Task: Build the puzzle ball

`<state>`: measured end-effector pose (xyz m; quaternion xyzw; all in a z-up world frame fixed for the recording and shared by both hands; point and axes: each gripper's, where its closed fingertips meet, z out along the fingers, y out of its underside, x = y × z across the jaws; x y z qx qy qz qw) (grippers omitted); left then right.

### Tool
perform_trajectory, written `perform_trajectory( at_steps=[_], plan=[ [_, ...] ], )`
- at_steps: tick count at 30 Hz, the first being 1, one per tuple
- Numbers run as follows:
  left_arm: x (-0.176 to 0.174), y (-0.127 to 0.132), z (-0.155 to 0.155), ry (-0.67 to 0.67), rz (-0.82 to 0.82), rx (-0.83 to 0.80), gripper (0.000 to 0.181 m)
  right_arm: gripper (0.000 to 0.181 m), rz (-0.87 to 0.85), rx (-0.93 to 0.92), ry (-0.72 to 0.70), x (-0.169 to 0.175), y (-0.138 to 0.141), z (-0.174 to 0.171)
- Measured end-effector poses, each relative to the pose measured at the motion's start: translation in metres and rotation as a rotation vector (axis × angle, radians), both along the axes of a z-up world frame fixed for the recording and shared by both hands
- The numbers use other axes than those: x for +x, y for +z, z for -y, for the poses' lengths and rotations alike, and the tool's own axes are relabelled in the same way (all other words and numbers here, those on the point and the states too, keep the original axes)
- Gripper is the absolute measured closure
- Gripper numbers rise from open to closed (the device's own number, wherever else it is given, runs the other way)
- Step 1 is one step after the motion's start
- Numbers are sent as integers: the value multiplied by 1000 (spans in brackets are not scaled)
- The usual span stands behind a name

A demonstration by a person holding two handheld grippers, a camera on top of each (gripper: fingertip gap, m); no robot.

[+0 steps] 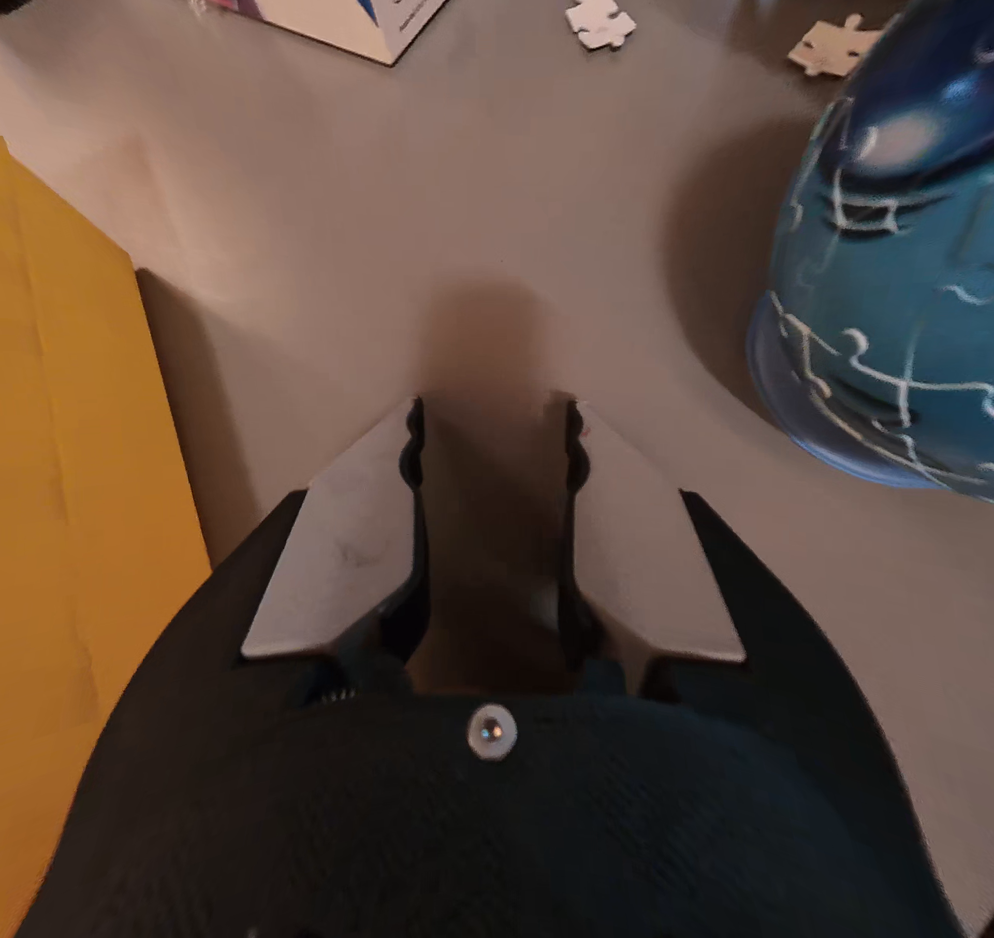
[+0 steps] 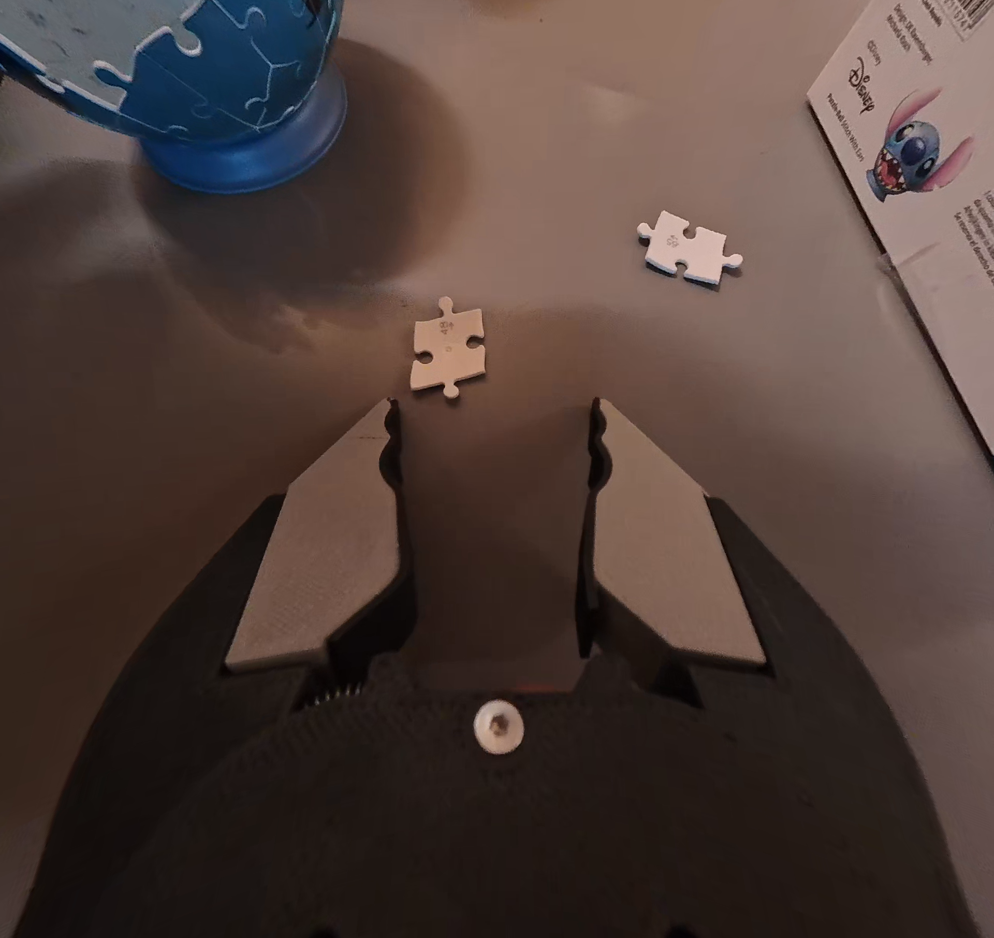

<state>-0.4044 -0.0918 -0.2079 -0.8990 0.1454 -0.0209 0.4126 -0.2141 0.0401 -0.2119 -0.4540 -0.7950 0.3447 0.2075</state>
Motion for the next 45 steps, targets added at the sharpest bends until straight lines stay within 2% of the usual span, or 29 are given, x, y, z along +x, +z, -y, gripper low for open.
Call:
perform_trajectory(
  at_steps=[3,6,22,45],
  plan=[
    [5,-1,1,-31,26,-14,139,115,-1,0,-22,-1,0,-2],
    [-1,0,-1,9,-9,4,131,114,-2,4,-52,0,0,-3],
    [-3,0,-1,19,-19,9,132,110,31,-127,-42,1,5,0],
    [-4,0,-1,30,-22,10,134,111,15,-63,-22,0,2,1]
  ],
)
